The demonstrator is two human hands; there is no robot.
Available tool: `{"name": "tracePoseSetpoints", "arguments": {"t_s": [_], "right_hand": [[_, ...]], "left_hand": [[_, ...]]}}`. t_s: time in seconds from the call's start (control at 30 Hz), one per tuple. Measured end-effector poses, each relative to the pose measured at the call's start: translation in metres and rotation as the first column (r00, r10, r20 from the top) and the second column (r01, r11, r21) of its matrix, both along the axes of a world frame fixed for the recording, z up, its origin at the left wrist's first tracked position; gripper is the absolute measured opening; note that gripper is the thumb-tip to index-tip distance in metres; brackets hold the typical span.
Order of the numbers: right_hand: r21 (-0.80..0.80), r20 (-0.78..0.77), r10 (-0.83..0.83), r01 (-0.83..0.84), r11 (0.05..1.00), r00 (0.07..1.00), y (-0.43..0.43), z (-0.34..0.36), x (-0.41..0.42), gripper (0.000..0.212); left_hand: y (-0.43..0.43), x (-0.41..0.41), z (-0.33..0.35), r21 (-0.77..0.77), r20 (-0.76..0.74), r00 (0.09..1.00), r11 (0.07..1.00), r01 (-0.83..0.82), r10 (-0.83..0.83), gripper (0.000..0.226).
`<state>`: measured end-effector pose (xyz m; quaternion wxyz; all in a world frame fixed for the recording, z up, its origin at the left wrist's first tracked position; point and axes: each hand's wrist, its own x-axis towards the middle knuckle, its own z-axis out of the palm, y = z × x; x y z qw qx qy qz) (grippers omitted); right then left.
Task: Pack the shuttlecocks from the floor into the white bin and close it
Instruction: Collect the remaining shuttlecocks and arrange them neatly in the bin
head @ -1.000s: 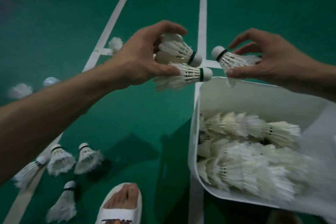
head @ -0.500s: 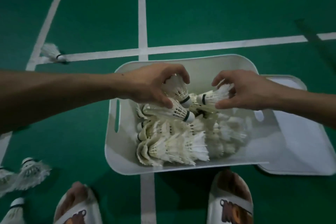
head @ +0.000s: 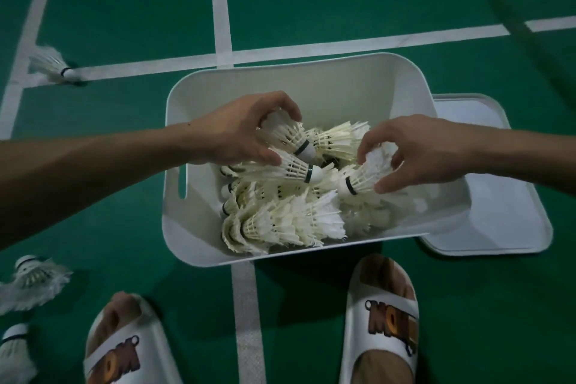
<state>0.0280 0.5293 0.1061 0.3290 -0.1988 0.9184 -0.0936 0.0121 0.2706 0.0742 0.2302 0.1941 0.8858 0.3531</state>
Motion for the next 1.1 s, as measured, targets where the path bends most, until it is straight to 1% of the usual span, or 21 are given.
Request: {"name": "tracePoseSetpoints", "arguments": {"t_s": [0.13,0.27,0.33,0.4,0.5,0.57,0.67,0.77,0.83,0.93,1.1], "right_hand": [[0.040,0.095,0.013,-0.017,0.999,0.995,0.005,0.008,0.002,0.039],[-0.078,0.145,-0.068,0.080,0.994,0.987,-0.006,-0.001,0.011,0.040],[-0.100,0.153,-0.038,0.054,0.994,0.988,-0.017,-0.014,0.019,0.041],[-0.089,0.136,-0.015,0.027,0.996,0.991,-0.023,-0.024,0.026,0.045],[-0.084,0.110,-0.081,0.090,0.992,0.991,-0.021,-0.028,0.029,0.054],[-0.073,0.132,-0.089,0.099,0.992,0.987,-0.018,-0.025,0.029,0.059],[-0.072,0.207,-0.116,0.133,0.988,0.972,-0.014,-0.019,0.030,0.063],[-0.120,0.293,-0.211,0.255,0.959,0.933,-0.009,-0.017,0.029,0.058],[-0.146,0.307,-0.276,0.332,0.932,0.911,-0.007,-0.016,0.029,0.051],[-0.137,0.300,-0.313,0.366,0.921,0.901,-0.011,-0.020,0.033,0.050],[-0.176,0.348,-0.387,0.465,0.868,0.854,-0.027,-0.035,0.040,0.045]], "left_hand": [[-0.001,0.000,-0.006,0.029,0.020,1.000,1.000,-0.005,0.004,0.060],[-0.003,0.001,-0.008,0.053,0.034,0.999,0.999,-0.010,0.008,0.060],[-0.004,0.001,-0.008,0.067,0.040,0.999,0.998,-0.019,0.017,0.059],[-0.003,0.001,-0.009,0.075,0.036,0.999,0.997,-0.016,0.014,0.059],[-0.004,0.003,-0.011,0.094,0.037,0.999,0.995,-0.017,0.014,0.058],[-0.006,0.003,-0.013,0.112,0.037,0.999,0.993,-0.023,0.019,0.058],[-0.009,0.002,-0.016,0.113,0.027,0.999,0.993,-0.019,0.016,0.058],[-0.008,0.001,-0.017,0.115,0.023,1.000,0.993,-0.012,0.010,0.058],[-0.005,0.000,-0.017,0.114,0.015,1.000,0.993,0.004,-0.006,0.058],[-0.002,0.000,-0.015,0.116,0.006,1.000,0.993,0.020,-0.021,0.057],[0.005,0.000,-0.005,0.160,0.001,1.000,0.987,0.011,-0.012,0.057]]}}
